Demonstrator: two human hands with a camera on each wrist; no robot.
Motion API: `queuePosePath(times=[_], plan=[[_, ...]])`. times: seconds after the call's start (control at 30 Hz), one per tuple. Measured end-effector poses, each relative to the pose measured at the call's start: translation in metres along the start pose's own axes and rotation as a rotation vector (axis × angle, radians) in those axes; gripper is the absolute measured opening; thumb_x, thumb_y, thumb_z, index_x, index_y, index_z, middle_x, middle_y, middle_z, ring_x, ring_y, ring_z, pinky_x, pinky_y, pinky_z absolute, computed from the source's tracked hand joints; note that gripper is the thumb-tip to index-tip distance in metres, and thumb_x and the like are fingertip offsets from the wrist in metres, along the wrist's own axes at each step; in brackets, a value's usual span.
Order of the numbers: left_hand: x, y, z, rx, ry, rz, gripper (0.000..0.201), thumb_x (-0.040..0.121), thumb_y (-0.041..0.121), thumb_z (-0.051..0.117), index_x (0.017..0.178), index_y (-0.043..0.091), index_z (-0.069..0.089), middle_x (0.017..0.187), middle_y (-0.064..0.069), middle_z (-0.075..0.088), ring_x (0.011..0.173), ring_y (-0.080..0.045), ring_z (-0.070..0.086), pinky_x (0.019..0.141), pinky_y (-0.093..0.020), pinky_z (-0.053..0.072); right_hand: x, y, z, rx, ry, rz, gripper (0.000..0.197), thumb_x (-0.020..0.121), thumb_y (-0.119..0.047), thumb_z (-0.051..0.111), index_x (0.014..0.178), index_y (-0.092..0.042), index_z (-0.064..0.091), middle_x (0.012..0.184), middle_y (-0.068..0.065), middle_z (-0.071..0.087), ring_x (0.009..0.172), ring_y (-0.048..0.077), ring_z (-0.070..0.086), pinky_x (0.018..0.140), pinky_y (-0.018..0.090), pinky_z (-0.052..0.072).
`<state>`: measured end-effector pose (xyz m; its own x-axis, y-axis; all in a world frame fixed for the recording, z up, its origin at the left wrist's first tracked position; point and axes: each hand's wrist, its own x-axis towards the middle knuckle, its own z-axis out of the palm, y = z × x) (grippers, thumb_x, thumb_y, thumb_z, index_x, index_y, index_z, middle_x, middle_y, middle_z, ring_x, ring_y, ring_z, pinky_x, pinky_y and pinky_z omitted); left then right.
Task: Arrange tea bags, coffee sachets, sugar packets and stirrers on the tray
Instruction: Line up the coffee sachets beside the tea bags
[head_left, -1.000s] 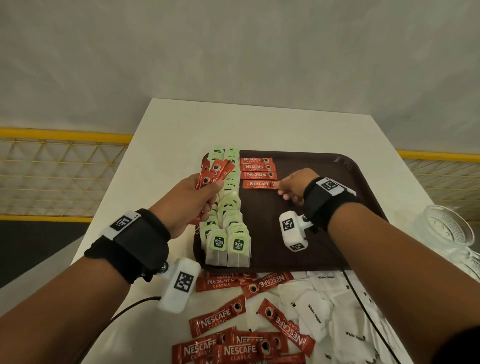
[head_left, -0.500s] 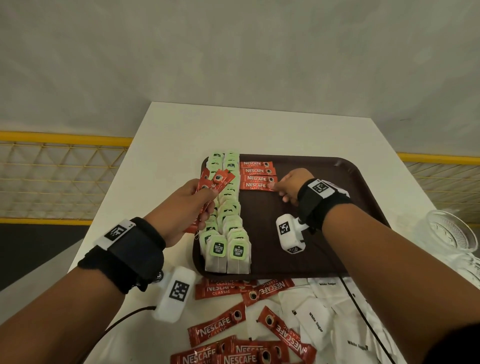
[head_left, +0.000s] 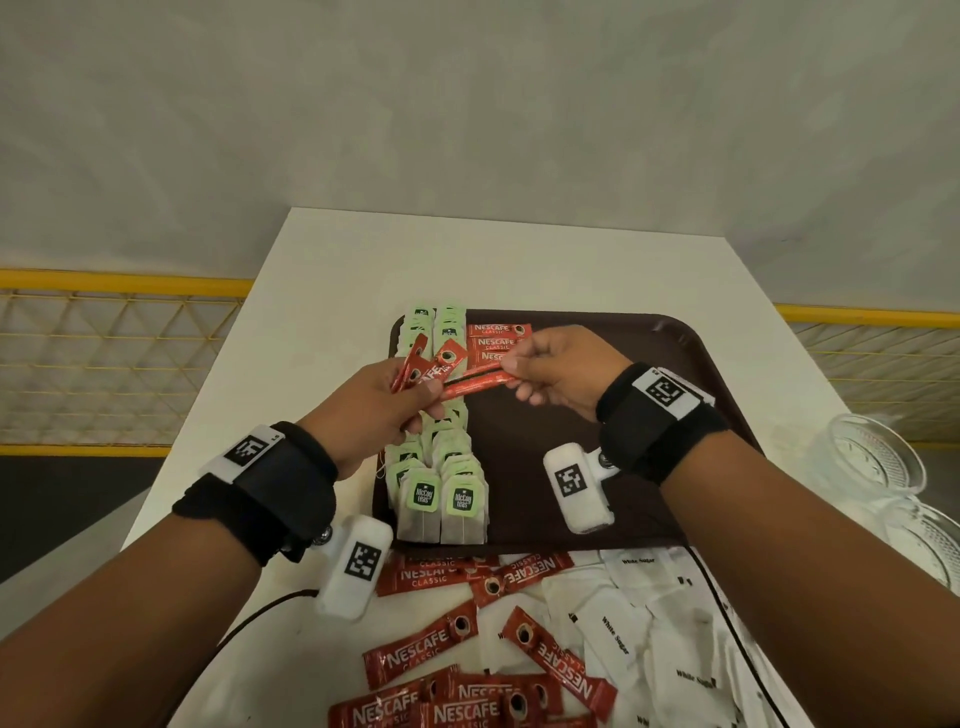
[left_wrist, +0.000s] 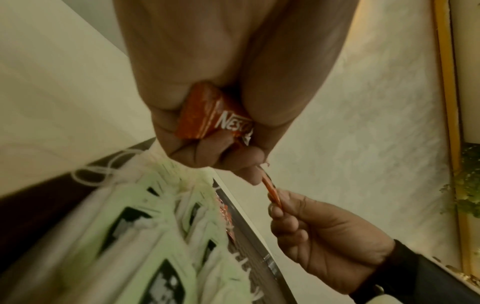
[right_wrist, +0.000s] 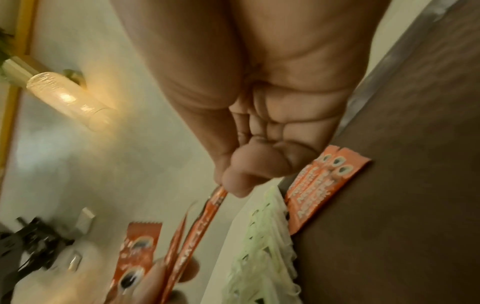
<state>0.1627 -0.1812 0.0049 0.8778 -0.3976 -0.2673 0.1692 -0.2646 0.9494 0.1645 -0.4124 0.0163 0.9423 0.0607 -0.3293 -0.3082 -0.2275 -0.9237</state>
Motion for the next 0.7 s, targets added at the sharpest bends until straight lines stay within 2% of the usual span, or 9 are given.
queuePosePath(times=[0.1,0.2,0.3,0.4,0.47,0.57,0.63,0.7], plan=[[0.001,-0.006,-0.006,0.002,0.075,-0.034,0.017,0.100,0.022,0.055,0.107,0.007,0.060,0.078,-0.002,0.064,0.051,-0.003,0.046,0.044,-0.014,0.036,-0.006,0.014,-0.014,0.197,0.058,0.071,0.007,0.089,-0.002,0.064,0.096,-0.001,0.064,0.084,0.015,0.066,0.064,0.014,0.068,0.059,0.019,0.055],[0.002,-0.009,-0.008,-0.011,0.143,-0.057,0.028,0.100,0.024,0.054,0.113,0.000,0.060,0.076,0.001,0.063,0.050,-0.003,0.047,0.044,-0.016,0.036,-0.015,0.016,-0.018,0.321,0.010,-0.011,0.014,0.086,0.006,0.062,0.099,0.003,0.065,0.089,0.018,0.070,0.075,0.019,0.072,0.068,0.021,0.058],[0.002,-0.004,-0.004,-0.051,0.154,-0.061,0.031,0.101,0.030,0.052,0.111,0.002,0.062,0.084,-0.003,0.064,0.049,-0.002,0.045,0.042,-0.014,0.035,-0.022,0.010,-0.013,0.348,-0.092,-0.114,0.019,0.082,0.012,0.061,0.100,0.007,0.065,0.089,0.018,0.072,0.082,0.022,0.072,0.073,0.023,0.058],[0.001,0.004,0.000,-0.051,0.044,-0.079,0.036,0.101,0.038,0.050,0.111,0.006,0.064,0.092,-0.007,0.064,0.052,-0.003,0.042,0.044,-0.015,0.034,-0.025,0.005,-0.007,0.274,-0.158,-0.207,0.022,0.080,0.015,0.062,0.101,0.010,0.065,0.091,0.022,0.071,0.083,0.023,0.072,0.074,0.024,0.057],[-0.002,0.008,0.002,-0.099,-0.107,-0.105,0.038,0.097,0.042,0.053,0.113,0.009,0.064,0.093,-0.005,0.067,0.056,-0.005,0.040,0.048,-0.018,0.030,-0.027,0.003,-0.006,0.252,-0.171,-0.229,0.021,0.079,0.017,0.062,0.099,0.010,0.066,0.092,0.021,0.072,0.085,0.023,0.071,0.075,0.024,0.057],[-0.008,0.011,0.005,-0.220,-0.287,-0.131,0.036,0.086,0.037,0.063,0.110,0.011,0.063,0.089,-0.002,0.069,0.058,-0.006,0.038,0.047,-0.017,0.030,-0.028,0.003,-0.007,0.250,-0.179,-0.249,0.021,0.078,0.020,0.062,0.092,0.006,0.070,0.096,0.019,0.072,0.094,0.026,0.070,0.077,0.026,0.057],[-0.010,0.012,0.008,-0.173,-0.297,-0.103,0.029,0.082,0.031,0.068,0.102,0.011,0.063,0.078,0.002,0.065,0.057,-0.006,0.039,0.046,-0.014,0.034,-0.029,0.004,-0.007,0.237,-0.180,-0.259,0.022,0.080,0.019,0.061,0.088,0.002,0.072,0.098,0.020,0.071,0.098,0.028,0.069,0.079,0.028,0.058],[-0.010,0.012,0.011,-0.070,-0.237,-0.058,0.021,0.084,0.029,0.070,0.096,0.012,0.064,0.069,0.007,0.061,0.055,-0.004,0.043,0.049,-0.014,0.037,-0.028,0.003,-0.005,0.234,-0.154,-0.234,0.021,0.085,0.015,0.057,0.090,0.001,0.072,0.100,0.020,0.071,0.097,0.026,0.070,0.080,0.028,0.059]])
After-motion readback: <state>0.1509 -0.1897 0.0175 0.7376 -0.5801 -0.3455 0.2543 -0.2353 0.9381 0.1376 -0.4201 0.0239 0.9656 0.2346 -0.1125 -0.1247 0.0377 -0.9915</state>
